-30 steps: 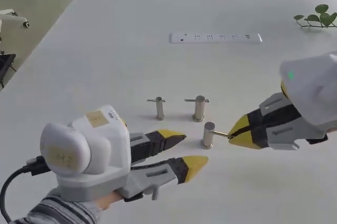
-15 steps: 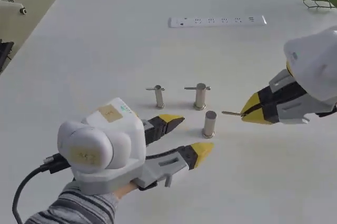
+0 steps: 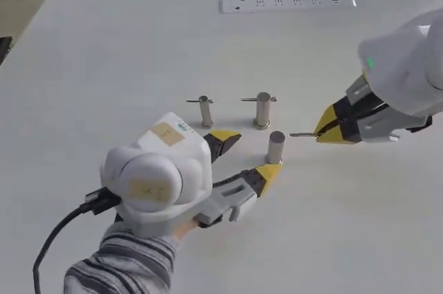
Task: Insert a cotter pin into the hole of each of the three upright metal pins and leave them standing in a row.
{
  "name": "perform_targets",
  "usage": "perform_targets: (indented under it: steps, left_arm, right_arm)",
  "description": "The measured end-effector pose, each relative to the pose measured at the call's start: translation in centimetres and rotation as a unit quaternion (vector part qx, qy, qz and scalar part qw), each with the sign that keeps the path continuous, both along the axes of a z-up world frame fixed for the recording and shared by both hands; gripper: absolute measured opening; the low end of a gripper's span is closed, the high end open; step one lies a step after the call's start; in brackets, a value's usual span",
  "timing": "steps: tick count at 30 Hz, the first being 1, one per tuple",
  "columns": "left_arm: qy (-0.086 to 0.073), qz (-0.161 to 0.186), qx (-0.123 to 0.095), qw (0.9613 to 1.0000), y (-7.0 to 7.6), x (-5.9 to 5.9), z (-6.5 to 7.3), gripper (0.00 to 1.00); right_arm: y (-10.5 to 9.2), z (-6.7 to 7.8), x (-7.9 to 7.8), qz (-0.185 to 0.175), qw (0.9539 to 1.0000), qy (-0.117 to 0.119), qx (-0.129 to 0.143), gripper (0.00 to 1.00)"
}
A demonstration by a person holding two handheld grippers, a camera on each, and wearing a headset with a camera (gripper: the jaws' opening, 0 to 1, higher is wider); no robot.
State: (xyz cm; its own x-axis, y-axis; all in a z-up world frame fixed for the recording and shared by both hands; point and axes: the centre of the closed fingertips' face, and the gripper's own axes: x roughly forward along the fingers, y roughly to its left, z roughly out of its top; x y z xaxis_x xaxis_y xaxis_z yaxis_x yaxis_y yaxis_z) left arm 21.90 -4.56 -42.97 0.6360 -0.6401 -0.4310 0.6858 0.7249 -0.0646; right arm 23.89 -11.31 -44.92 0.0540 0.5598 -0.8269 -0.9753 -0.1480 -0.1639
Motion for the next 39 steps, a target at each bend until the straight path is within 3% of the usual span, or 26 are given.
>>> perform_targets:
  steps: [4, 24, 39]
  left_arm:
    - [0.005, -0.005, 0.012, 0.9999, -0.3, 0.4, -0.8, 0.34]
    - [0.031, -0.017, 0.015, 0.9993, -2.8, 1.8, -3.3, 0.23]
    - [0.042, 0.002, 0.013, 0.9990, -3.0, 2.3, -4.0, 0.12]
  right_arm:
    - [0.1, -0.3, 0.1, 0.005, 1.0000, 0.002, -0.002, 0.00]
    - [0.4, -0.6, 0.2, 0.018, 0.9998, 0.006, -0.006, 0.00]
    - [1.0, -0.4, 0.0, 0.018, 0.9998, 0.008, -0.006, 0.00]
